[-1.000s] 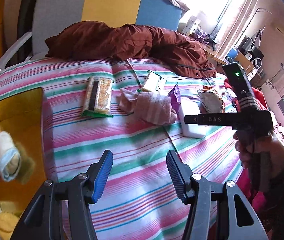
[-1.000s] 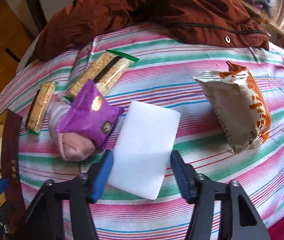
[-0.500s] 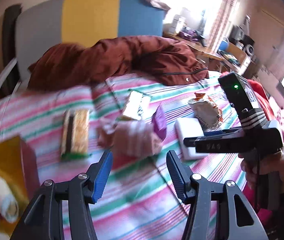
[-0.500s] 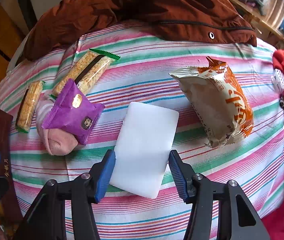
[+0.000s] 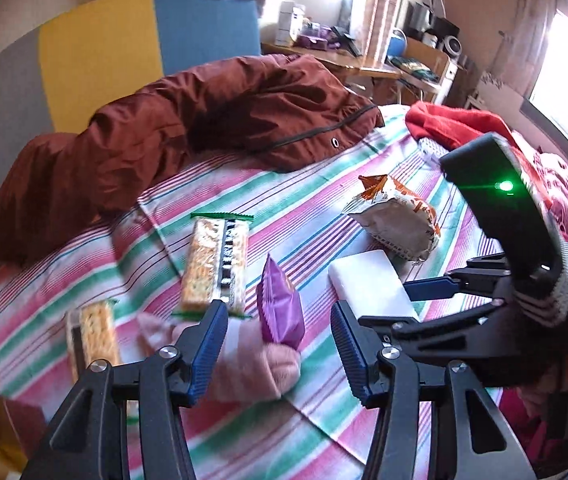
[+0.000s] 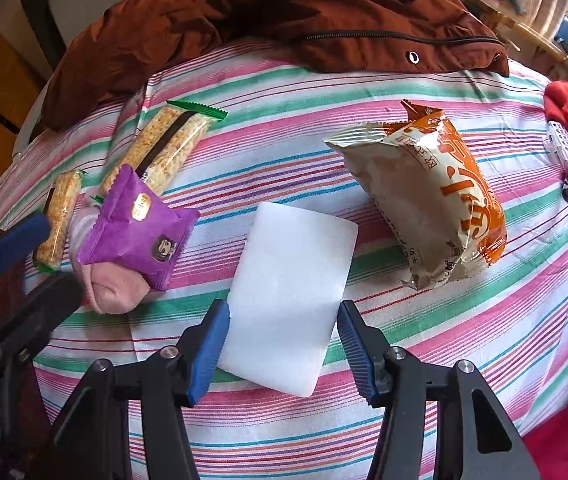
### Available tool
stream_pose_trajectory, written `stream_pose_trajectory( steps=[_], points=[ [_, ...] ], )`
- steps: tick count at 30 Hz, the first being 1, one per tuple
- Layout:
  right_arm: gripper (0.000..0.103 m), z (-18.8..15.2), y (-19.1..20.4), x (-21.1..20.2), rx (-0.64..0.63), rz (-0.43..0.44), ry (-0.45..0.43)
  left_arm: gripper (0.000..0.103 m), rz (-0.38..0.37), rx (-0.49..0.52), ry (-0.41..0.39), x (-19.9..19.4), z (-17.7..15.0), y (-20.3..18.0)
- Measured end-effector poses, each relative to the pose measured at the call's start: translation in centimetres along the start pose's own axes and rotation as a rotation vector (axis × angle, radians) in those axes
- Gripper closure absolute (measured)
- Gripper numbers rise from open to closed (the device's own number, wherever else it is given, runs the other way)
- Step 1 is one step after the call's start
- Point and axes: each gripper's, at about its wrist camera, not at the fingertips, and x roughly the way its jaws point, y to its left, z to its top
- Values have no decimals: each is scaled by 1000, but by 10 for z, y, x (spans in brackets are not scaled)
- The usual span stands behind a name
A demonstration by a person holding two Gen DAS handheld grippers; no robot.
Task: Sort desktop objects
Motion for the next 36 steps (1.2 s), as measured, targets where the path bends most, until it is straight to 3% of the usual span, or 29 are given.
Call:
stream_pose_trajectory(
  steps=[12,21,27,29,32,35,36],
  points=[
    [46,2,-5,0,18,10,7,71,-10,70,104,46,5,-2],
    [43,3,-7,0,-8,0,6,75,-33,53,66,50,2,-1],
    [56,3,-2,-4,-40,-2,-11,75,-76,-6,5,26,-3,-1],
    [68,4,-3,-7,-41,-19,-26,75,-98,-23,-26,12,-7,-2],
    [71,6,-7,-9,-34,-20,-31,75,-71,-31,-51,-2,-13,-3],
    [58,8,-16,-7,20,14,-24,75,-66,-100,-72,-17,-24,5],
    [36,9,-21,-8,49,52,-29,75,-64,-115,-75,-21,-27,6]
  ],
)
